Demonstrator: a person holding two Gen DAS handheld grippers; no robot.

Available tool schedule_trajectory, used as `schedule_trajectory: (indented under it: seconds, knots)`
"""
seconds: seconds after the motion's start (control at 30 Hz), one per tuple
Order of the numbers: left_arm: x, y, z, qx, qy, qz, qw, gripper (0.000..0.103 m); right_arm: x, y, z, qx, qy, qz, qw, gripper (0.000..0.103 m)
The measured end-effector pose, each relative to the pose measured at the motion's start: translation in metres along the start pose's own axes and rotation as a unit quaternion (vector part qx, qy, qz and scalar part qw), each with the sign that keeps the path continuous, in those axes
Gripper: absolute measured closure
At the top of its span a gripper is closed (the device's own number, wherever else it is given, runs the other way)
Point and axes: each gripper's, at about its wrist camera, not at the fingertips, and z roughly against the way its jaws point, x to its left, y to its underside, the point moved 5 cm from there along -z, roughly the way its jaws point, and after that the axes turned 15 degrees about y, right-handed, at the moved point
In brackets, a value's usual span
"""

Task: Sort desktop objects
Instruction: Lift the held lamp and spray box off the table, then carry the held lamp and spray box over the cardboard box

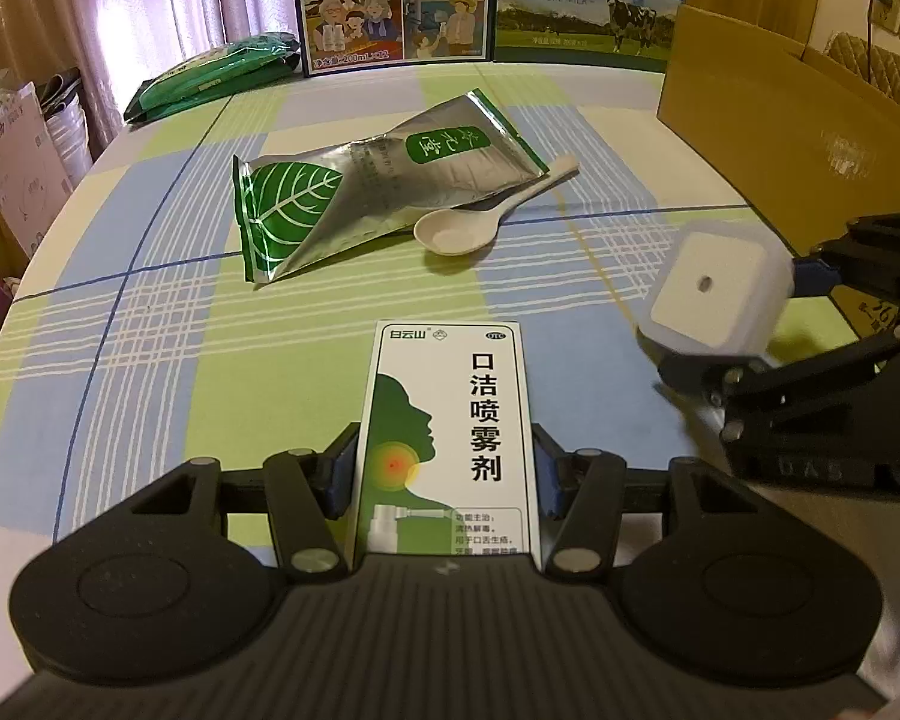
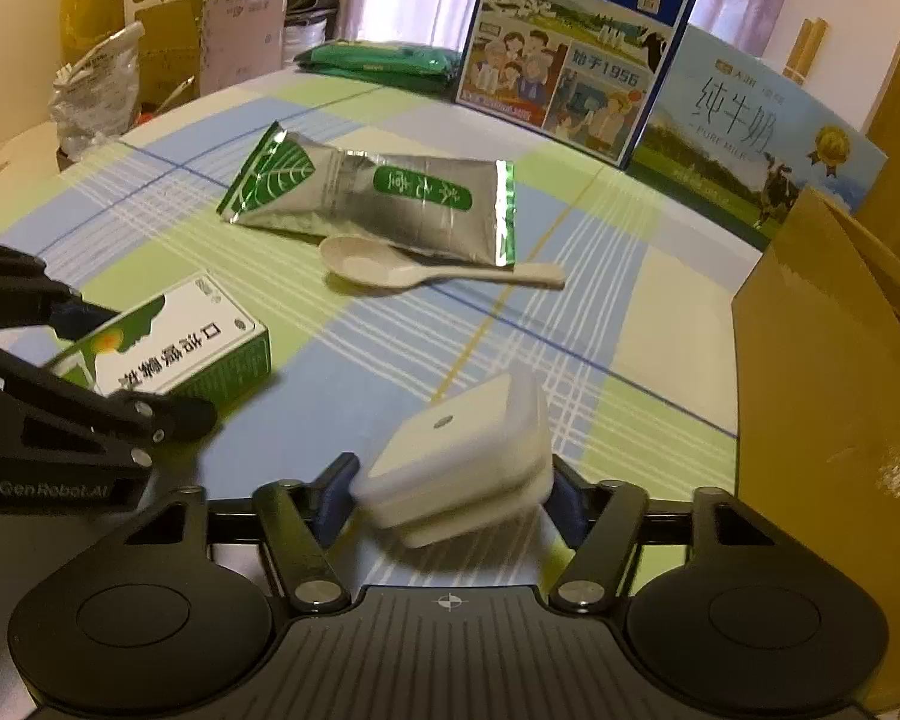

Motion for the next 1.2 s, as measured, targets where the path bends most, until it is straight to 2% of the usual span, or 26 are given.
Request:
schedule_trajectory:
  seconds: [0.27,0.47,1.2]
  knots:
    - [-0.002,0.000,0.002,-0.003,0.008,0.000,1.0000,0.052,-0.003,-0.001,0.002,0.001,-0.001,-0.011,1.000,0.047]
    - [-0.001,-0.003,0.004,-0.012,0.009,0.002,0.9999,0.052,-0.008,-0.008,0.010,-0.023,0.004,-0.022,0.999,0.047]
    - [-0.006,-0.004,0.023,-0.035,0.036,0.020,0.9985,0.053,-0.016,-0.012,0.035,-0.058,0.017,-0.041,0.997,0.047]
